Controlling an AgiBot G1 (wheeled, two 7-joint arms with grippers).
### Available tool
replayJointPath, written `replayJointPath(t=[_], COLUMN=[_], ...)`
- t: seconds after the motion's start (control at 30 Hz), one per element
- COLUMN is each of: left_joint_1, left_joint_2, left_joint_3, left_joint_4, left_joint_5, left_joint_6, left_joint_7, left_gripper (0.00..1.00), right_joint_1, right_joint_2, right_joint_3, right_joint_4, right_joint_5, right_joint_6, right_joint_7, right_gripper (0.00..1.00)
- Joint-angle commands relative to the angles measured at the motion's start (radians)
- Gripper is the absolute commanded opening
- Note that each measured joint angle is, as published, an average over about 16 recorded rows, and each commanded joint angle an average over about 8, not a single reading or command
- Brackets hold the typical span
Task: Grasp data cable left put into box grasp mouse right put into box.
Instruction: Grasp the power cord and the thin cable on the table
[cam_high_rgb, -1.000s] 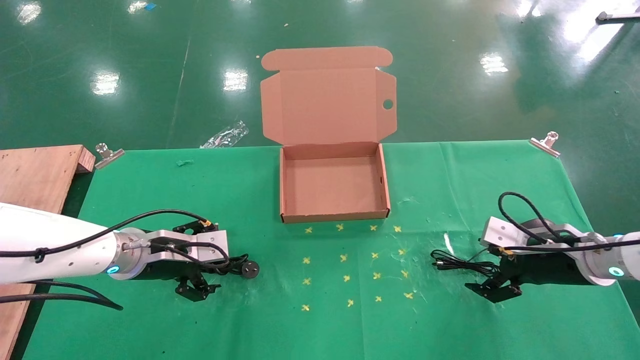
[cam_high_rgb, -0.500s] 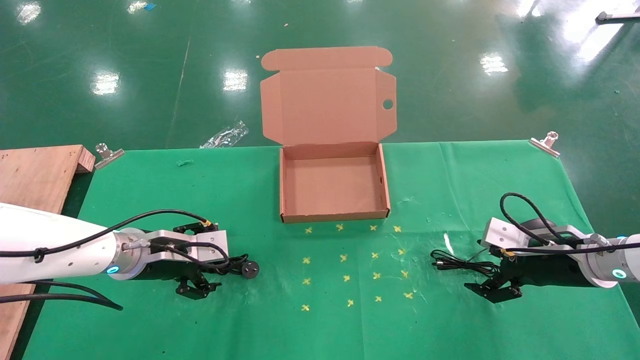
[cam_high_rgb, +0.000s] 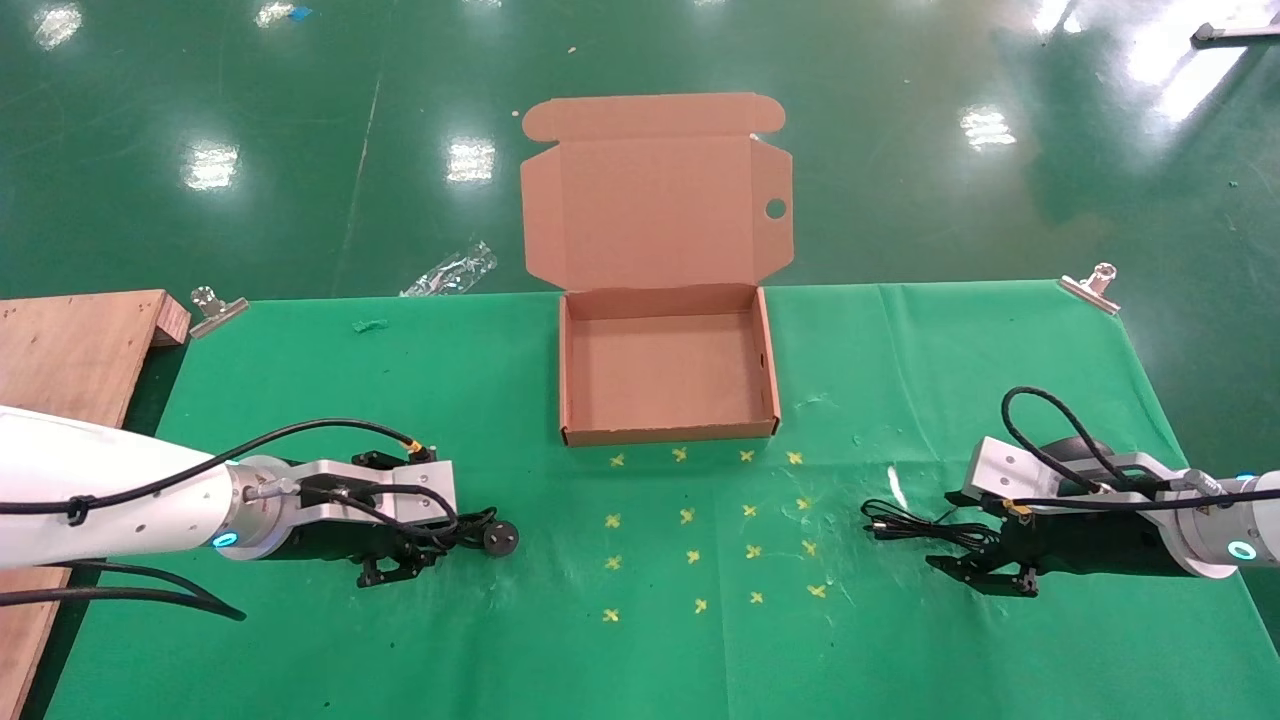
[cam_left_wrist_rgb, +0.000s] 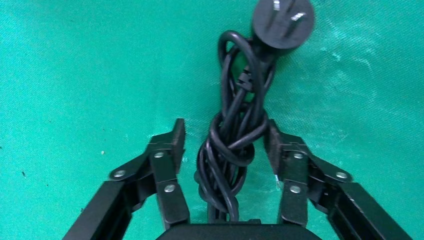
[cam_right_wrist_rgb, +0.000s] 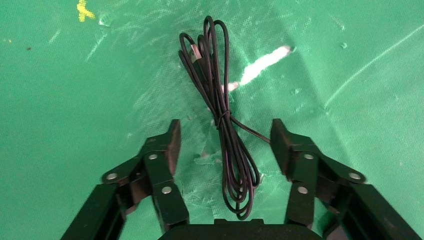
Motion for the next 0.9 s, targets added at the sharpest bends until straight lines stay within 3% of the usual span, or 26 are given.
replayJointPath(t=[0.03,0.67,0.9], left_joint_1=[0.0,-0.006,-0.088], left_joint_2=[0.0,-0.002,-0.003], left_joint_3=[0.0,-0.003,-0.039], left_joint_4=[0.0,-0.004,-0.028], left_joint_5=[0.0,-0.003,-0.077], left_joint_6=[0.0,0.0,0.036], left_joint_7=[0.0,0.002,0.022], left_gripper=[0.0,0.0,0.0], right_joint_1=[-0.001,0.002,0.039], right_joint_2=[0.001,0.006,0.078], right_joint_3=[0.0,0.005,0.05], right_joint_4=[0.001,0.009,0.108], right_joint_5=[0.001,0.008,0.057], right_joint_6=[0.0,-0.003,-0.024], right_joint_7=[0.0,0.001,0.016], right_gripper=[0.0,0.0,0.0])
